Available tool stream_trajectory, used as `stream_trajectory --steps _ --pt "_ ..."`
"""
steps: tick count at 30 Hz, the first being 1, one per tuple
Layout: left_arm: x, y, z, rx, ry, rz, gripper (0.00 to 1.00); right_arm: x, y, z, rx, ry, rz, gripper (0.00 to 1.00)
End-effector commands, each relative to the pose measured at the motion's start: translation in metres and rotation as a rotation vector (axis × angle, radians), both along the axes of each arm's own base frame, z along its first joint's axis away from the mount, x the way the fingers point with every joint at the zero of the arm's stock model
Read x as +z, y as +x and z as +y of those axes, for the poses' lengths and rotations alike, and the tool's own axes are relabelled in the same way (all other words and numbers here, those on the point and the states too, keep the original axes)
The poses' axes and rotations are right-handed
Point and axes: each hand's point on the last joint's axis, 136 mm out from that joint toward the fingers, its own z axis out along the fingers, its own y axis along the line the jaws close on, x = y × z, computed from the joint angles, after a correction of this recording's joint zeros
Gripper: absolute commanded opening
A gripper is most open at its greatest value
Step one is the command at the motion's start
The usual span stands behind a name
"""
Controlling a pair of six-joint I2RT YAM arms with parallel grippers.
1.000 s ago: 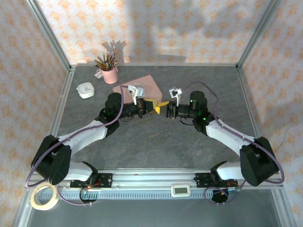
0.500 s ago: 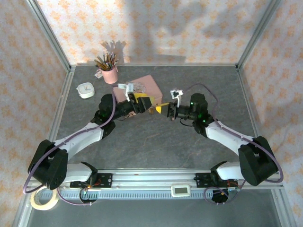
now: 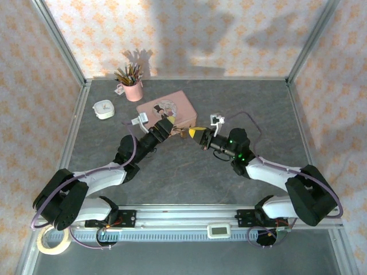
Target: Unlock a padlock with a key
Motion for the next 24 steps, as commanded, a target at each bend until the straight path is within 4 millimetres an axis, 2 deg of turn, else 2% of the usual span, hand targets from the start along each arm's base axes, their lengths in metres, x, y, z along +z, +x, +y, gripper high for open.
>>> stream_trajectory --steps 1,8,11,17,24 --pt "0.025 -0.002 -0.003 0.019 -0.066 -0.071 0.84 0.026 -0.002 -0.004 -0.034 0.094 -0.108 0.00" --pt "0.034 -0.009 -0.030 -0.071 -0.079 -0.139 0.63 0.040 -0.003 -0.006 -0.038 0.173 -0.089 0.00" --pt "0.031 -0.007 -0.038 -0.098 -0.086 -0.123 0.64 0.040 -0.003 -0.009 -0.070 0.155 -0.125 0.00" --pt "0.025 0.000 -0.038 -0.085 -0.142 -0.028 0.72 0.022 0.007 -0.011 -0.205 -0.185 -0.337 0.00" --pt "0.018 0.009 -0.047 -0.092 -0.178 0.110 0.73 0.021 0.009 -0.019 -0.316 -0.442 -0.605 0.00"
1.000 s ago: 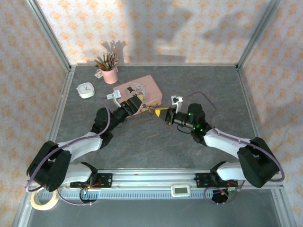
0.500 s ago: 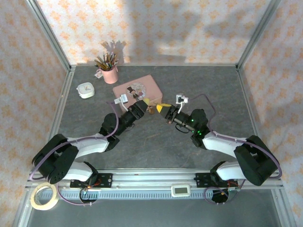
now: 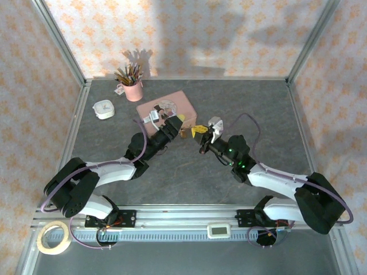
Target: Unlock a padlock with a key
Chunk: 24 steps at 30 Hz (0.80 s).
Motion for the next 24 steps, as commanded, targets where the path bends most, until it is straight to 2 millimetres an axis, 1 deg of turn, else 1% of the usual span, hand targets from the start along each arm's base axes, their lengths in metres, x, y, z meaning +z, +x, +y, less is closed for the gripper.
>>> stream_trajectory --steps 1,5,10,13,16,18,22,24 --pt "0.009 0.002 -0.006 -0.014 -0.054 0.049 0.73 0.010 0.008 -0.009 -0.108 -0.167 -0.189 0.00" --pt "0.010 0.003 -0.008 -0.018 -0.071 0.066 0.72 0.016 0.009 -0.009 -0.130 -0.185 -0.230 0.00" --pt "0.009 0.002 -0.010 -0.020 -0.075 0.064 0.72 0.022 0.006 -0.006 -0.107 -0.094 -0.194 0.00" --pt "0.003 0.002 -0.012 -0.025 -0.076 0.073 0.71 0.022 0.002 -0.003 -0.085 -0.052 -0.175 0.00" --pt "-0.001 0.002 -0.017 -0.052 -0.105 0.091 0.69 0.014 -0.001 0.001 -0.108 -0.126 -0.222 0.00" --pt "0.000 0.001 -0.022 -0.075 -0.127 0.096 0.64 0.008 -0.002 0.005 -0.127 -0.202 -0.267 0.00" --pt "0.002 0.002 -0.027 -0.095 -0.148 0.097 0.49 -0.002 0.000 0.010 -0.168 -0.322 -0.330 0.00" --pt "0.003 0.002 -0.026 -0.090 -0.151 0.095 0.47 -0.006 0.003 0.009 -0.198 -0.374 -0.353 0.00"
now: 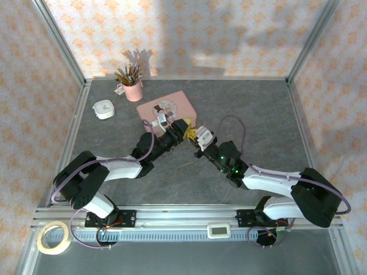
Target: Unlock a padlock with a key
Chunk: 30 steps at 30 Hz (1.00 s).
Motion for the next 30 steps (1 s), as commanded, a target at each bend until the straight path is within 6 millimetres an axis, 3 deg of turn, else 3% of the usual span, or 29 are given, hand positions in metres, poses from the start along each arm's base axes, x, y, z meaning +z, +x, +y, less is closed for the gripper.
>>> stream_trajectory --steps 1,13,23,27,28,30 --pt "0.036 -0.003 -0.002 -0.012 -0.090 -0.077 0.47 0.007 0.012 -0.009 -0.107 -0.086 -0.112 0.00" --pt "0.027 -0.001 0.001 0.011 -0.063 -0.052 0.42 -0.003 0.016 -0.019 -0.179 -0.175 -0.165 0.00" --pt "0.024 0.003 -0.001 0.018 -0.045 -0.048 0.02 -0.008 0.009 -0.017 -0.151 -0.187 -0.167 0.00" --pt "0.025 0.003 0.003 0.042 -0.020 -0.063 0.00 0.001 0.004 -0.018 -0.132 -0.138 -0.150 0.00" --pt "0.025 0.004 0.005 0.054 -0.002 -0.074 0.00 0.006 0.002 -0.017 -0.122 -0.103 -0.128 0.08" --pt "0.027 0.004 0.009 0.081 0.045 -0.104 0.00 0.014 0.000 -0.016 -0.092 -0.040 -0.067 0.33"
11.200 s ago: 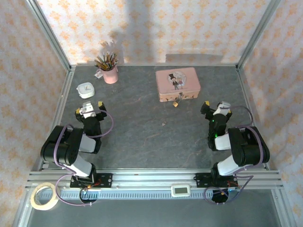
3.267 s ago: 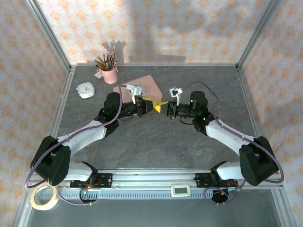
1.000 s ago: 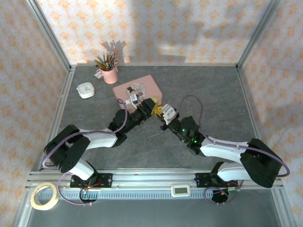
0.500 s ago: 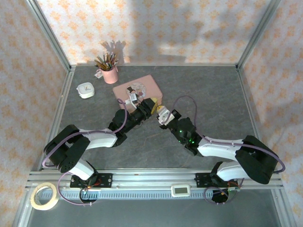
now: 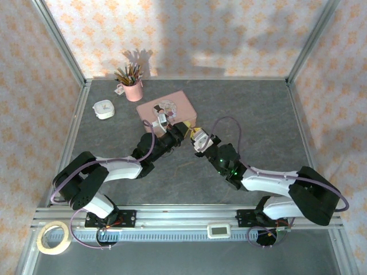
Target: Unlock a padlock with a key
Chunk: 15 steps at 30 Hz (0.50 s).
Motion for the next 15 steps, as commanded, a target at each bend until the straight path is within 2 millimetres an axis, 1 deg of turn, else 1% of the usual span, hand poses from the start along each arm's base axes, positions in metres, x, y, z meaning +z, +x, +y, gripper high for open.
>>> stream_trajectory --steps 1,2,4,6,9,12,15 --pt "0.026 0.006 0.011 0.077 0.054 -0.110 0.00 0.017 -0.008 0.003 0.061 0.129 0.093 0.40" --pt "0.027 0.006 0.013 0.089 0.084 -0.130 0.00 0.023 -0.007 0.003 0.080 0.177 0.135 0.44" --pt "0.033 0.005 0.016 0.101 0.116 -0.178 0.00 0.036 -0.002 -0.003 0.096 0.306 0.224 0.46" --pt "0.039 0.004 0.018 0.108 0.150 -0.238 0.00 0.043 0.003 -0.010 0.122 0.446 0.328 0.47" --pt "0.051 0.000 0.019 0.105 0.196 -0.340 0.00 0.053 0.008 -0.016 0.154 0.607 0.440 0.50" --pt "0.064 -0.008 0.018 0.093 0.241 -0.460 0.00 0.061 0.013 -0.014 0.219 0.755 0.573 0.51" --pt "0.071 -0.015 0.019 0.081 0.261 -0.544 0.00 0.065 0.013 -0.004 0.345 0.871 0.726 0.51"
